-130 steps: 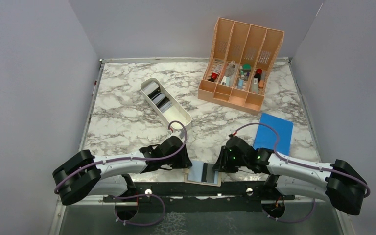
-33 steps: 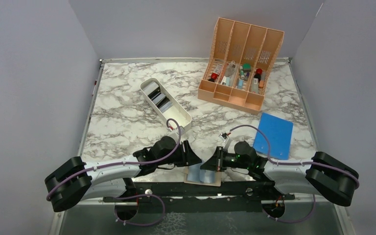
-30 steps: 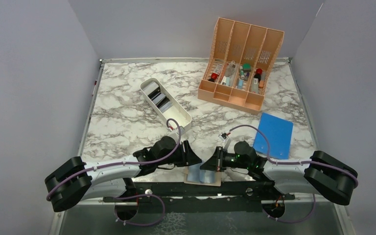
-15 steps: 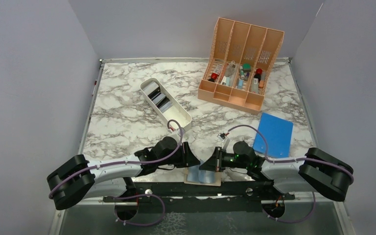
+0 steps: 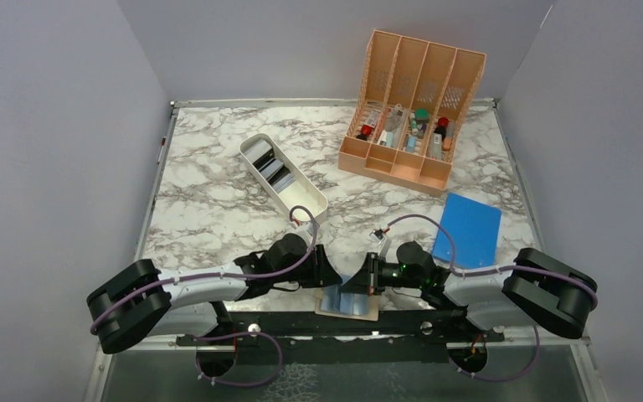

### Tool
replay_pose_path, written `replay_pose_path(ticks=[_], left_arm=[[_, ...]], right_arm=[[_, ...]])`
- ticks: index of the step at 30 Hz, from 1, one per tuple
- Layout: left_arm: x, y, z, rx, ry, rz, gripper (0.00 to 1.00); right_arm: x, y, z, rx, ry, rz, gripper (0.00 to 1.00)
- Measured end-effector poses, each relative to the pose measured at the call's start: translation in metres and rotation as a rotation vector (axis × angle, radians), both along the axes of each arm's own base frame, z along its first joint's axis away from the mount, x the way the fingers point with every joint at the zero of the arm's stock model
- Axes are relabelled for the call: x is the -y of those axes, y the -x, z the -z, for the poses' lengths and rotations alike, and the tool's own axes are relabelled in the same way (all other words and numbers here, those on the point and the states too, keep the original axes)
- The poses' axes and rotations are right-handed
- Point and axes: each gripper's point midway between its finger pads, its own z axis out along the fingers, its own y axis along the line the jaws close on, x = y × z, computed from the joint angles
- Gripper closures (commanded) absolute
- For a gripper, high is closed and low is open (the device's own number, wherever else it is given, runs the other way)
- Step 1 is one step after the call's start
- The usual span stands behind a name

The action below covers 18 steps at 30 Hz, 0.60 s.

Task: Put the credit cards into the card holder
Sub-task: Turn over the card slot in the card holder.

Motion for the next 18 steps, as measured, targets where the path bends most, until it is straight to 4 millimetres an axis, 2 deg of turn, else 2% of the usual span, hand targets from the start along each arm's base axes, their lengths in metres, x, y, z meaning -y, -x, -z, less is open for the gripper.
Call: replay_pose_path(ticks=[8, 18], left_arm=[[-0.001, -0.002, 0.007, -0.006, -0.059, 0.006, 0.6], [-0.018, -0.006, 0.012, 0.006, -0.147, -0.039, 0.61]], right_arm=[[0.004, 0.002, 0.008, -0.017, 0.033, -0.002, 0.95], [0.018, 0.0, 0.012, -0.02, 0.131, 0.039, 0.92]])
